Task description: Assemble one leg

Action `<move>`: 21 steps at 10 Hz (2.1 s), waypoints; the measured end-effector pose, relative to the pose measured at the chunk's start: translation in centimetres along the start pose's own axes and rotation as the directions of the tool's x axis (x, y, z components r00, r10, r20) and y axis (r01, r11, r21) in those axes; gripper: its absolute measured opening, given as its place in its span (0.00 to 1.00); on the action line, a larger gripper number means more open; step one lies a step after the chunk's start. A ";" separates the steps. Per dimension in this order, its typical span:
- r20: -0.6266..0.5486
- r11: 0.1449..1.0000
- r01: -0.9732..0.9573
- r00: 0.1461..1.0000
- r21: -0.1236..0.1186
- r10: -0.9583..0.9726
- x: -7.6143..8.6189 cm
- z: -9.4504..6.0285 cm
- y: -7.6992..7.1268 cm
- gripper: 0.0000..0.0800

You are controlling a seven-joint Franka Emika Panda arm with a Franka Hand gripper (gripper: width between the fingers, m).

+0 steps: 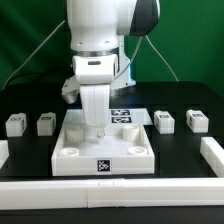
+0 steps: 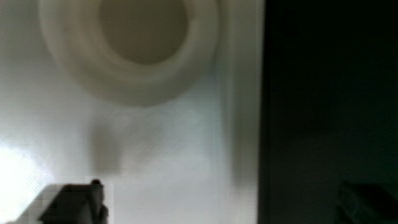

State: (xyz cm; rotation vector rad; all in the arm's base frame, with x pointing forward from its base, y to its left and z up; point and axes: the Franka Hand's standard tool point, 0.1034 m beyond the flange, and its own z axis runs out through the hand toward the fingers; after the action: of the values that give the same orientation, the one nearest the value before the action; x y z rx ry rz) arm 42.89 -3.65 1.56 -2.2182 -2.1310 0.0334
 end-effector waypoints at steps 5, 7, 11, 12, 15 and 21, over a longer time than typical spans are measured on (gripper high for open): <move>0.000 1.000 -0.001 1.000 0.003 0.001 0.0 0.1 -0.1 0.30; 0.000 1.000 -0.001 1.000 0.000 0.001 -0.1 0.1 0.0 0.13; 0.000 1.000 -0.001 1.000 -0.003 0.001 -0.1 0.1 0.0 0.07; 0.000 1.000 -0.001 1.000 -0.004 0.001 -0.1 0.1 0.1 0.07; 0.000 1.000 -0.002 1.000 -0.005 0.002 -0.1 0.1 0.1 0.08; -0.017 0.999 -0.010 1.000 -0.044 0.009 5.8 0.0 4.0 0.08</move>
Offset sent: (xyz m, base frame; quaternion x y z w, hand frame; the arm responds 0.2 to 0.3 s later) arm 0.0000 0.0000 0.0000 0.0000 0.0000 0.0000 1.0000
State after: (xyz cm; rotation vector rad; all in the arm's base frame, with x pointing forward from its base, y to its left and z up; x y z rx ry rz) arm 47.13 1.96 1.49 -2.2442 -2.1339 -0.0321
